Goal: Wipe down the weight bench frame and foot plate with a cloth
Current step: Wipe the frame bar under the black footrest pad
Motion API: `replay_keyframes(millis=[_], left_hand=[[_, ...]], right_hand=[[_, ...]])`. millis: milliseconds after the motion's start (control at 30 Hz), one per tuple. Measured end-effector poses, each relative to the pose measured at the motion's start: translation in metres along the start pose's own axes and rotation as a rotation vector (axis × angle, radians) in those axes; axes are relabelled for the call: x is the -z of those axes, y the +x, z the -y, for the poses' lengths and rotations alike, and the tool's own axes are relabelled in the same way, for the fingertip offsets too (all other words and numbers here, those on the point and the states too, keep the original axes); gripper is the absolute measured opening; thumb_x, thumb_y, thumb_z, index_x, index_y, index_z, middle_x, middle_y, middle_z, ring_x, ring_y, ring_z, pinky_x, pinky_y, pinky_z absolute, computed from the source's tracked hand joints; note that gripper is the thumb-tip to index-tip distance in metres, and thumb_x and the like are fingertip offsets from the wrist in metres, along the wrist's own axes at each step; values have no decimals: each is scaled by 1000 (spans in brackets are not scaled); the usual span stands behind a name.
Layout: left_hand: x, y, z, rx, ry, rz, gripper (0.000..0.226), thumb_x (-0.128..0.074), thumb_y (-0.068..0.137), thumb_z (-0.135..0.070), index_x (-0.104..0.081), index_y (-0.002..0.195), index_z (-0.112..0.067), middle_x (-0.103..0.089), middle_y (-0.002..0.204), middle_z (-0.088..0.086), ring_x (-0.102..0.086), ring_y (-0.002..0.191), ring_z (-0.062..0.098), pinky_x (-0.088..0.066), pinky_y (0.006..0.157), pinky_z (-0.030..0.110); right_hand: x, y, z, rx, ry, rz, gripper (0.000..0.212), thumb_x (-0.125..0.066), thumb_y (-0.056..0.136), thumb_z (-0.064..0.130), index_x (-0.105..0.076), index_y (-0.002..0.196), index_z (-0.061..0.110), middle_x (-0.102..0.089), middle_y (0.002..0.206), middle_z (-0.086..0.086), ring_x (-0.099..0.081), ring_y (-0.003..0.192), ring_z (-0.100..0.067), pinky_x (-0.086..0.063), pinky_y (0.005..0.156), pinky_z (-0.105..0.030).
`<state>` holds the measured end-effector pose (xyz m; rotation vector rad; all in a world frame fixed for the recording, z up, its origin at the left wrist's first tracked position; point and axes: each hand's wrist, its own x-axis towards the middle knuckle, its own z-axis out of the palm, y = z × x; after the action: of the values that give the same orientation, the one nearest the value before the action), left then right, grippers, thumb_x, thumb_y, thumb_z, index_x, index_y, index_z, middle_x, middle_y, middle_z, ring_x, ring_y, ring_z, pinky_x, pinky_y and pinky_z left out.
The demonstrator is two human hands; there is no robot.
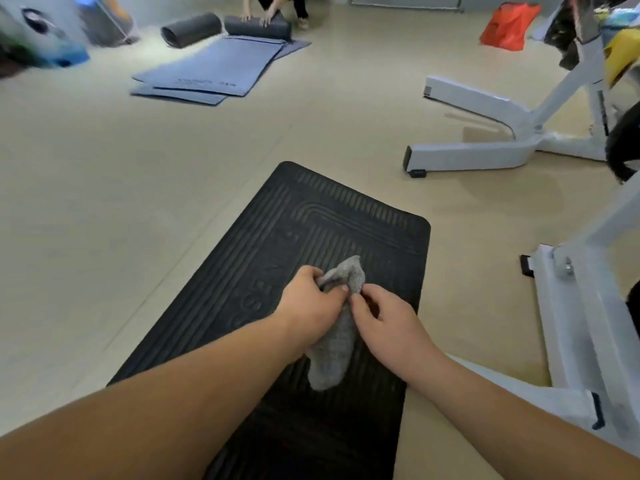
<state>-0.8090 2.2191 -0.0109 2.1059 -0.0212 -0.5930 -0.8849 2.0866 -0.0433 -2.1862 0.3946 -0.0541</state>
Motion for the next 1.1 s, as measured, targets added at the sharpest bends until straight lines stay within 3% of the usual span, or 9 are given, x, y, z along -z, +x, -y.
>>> replay_keyframes(millis=[133, 200, 300, 400, 533, 633, 733, 933, 1100], left_hand=[[75, -21, 25, -31, 121, -202, 32, -68, 92, -40, -57, 116, -23, -65, 106, -4, -62, 98, 15, -48, 83, 30], [113, -32, 42, -41, 215, -299, 29, -66, 92, -39, -58, 114, -23, -66, 102, -3, -62, 95, 20, -48, 81, 31], [160, -42, 73, -18, 304, -383, 26, -61, 94, -36, -57, 116, -23, -64, 100, -1, -59, 88, 20, -43, 75, 30], [197, -45, 114, 1, 277, -450, 24, -59, 96, -35, -56, 118, -25, -63, 97, -5, -57, 82, 13, -43, 71, 30], [242, -33, 175, 6, 203, -473, 25, -59, 95, -36, -58, 119, -29, -65, 100, -9, -62, 95, 19, -52, 84, 36], [270, -16, 224, 95, 193, -397, 24, -59, 92, -38, -59, 115, -30, -67, 102, -5, -64, 98, 22, -55, 88, 40], [273, 11, 264, 116, 172, -198, 22, -60, 92, -32, -62, 113, -26, -67, 102, -4, -64, 98, 21, -50, 81, 35], [239, 44, 280, 8, -5, 149, 21, -66, 93, -29, -62, 114, -28, -68, 103, -3, -65, 90, 16, -50, 69, 28], [218, 37, 313, -23, -178, 269, 20, -68, 95, -32, -60, 114, -32, -69, 104, -8, -65, 94, 13, -51, 70, 27]], right_hand=[[-54, 22, 42, 153, -28, 96, 26, -45, 103, 39, -64, 88, 32, -58, 95, 13, -57, 92, -3, -43, 76, -29], [-87, 23, 59, 278, -123, 98, 23, -48, 101, 37, -69, 106, 29, -55, 106, 11, -54, 105, -9, -48, 84, -33], [-138, 3, 78, 405, -276, 123, 41, -48, 99, 51, -63, 132, 32, -48, 120, 12, -45, 115, -11, -50, 92, -35], [-185, -17, 83, 371, -344, 218, 57, -36, 97, 70, -54, 143, 41, -46, 137, 15, -40, 128, -11, -49, 99, -37], [-217, -26, 76, 391, -629, 42, 70, -27, 93, 78, -61, 139, 38, -56, 143, 10, -49, 125, -15, -52, 97, -39], [-231, -30, 71, 392, -655, -20, 69, -35, 91, 77, -63, 137, 35, -58, 142, 9, -52, 125, -16, -54, 96, -41], [-244, -31, 74, 351, -653, -106, 66, -45, 88, 75, -68, 131, 31, -62, 137, 7, -54, 123, -18, -55, 94, -43], [-264, -46, 107, 103, -574, -159, 64, -44, 91, 75, -66, 134, 33, -52, 147, 15, -39, 141, -8, -43, 113, -40], [-300, -88, 144, -43, -413, -440, 38, -50, 95, 60, -66, 116, 32, -50, 114, 18, -54, 107, -7, -53, 87, -34]])
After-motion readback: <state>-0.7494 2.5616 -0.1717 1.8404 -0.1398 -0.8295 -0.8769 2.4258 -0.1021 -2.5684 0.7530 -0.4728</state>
